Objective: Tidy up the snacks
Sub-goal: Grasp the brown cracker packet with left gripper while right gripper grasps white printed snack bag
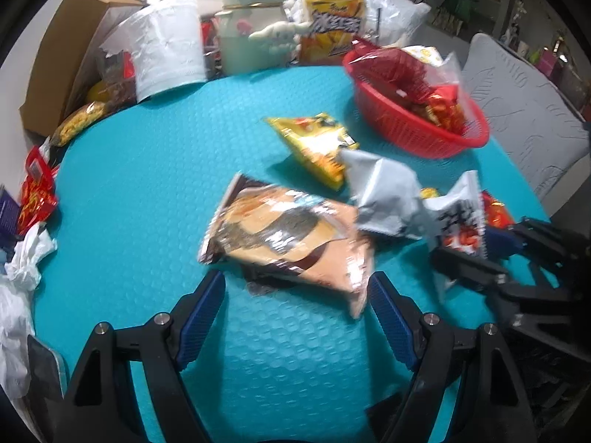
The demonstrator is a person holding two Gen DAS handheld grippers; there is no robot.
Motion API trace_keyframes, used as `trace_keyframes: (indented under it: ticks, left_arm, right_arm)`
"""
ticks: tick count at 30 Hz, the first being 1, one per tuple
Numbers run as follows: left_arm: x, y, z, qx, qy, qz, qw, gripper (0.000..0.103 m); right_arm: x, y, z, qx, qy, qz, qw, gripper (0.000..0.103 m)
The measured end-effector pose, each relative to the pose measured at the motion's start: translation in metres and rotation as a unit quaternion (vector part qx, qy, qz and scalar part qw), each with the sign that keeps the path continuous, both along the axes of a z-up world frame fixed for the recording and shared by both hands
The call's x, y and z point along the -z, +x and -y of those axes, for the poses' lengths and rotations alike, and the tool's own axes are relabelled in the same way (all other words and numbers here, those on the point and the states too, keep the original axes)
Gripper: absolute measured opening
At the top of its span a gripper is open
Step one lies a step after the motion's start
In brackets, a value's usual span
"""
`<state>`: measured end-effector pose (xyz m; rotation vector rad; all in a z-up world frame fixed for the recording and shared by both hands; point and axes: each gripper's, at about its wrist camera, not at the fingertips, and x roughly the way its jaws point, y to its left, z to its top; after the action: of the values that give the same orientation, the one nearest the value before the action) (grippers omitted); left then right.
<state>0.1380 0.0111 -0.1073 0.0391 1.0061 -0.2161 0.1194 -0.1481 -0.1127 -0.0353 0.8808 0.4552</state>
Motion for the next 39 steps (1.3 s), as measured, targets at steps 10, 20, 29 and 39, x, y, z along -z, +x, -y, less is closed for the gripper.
trace_keyframes:
  ticks: [10,20,29,39]
  left_arm:
    - [-0.001,-0.006,-0.039,-0.057,0.023,0.001,0.9981,0.079]
    - [-0.018,0.002,-0.027,-0.038,-0.025,0.021,0.9987,0.079]
    - [-0.011,0.036,0.000,-0.029,-0.043,0.001,0.9987,0.079]
    - [0.009,0.056,0.010,-0.034,-0.011,-0.026,0.9990,0.079]
  right_arm:
    - [0.000,-0.002,-0.008,-0.012,0.004,-0.005,1.000,0.035]
    - [-0.002,0.001,-0.010,-0.017,0.013,-0.011,1.000,0.035]
    - [-0.004,0.009,0.003,-0.001,0.021,-0.014,1.000,0.035]
    - [-0.003,0.010,0.002,-0.003,0.018,-0.011,1.000,0.035]
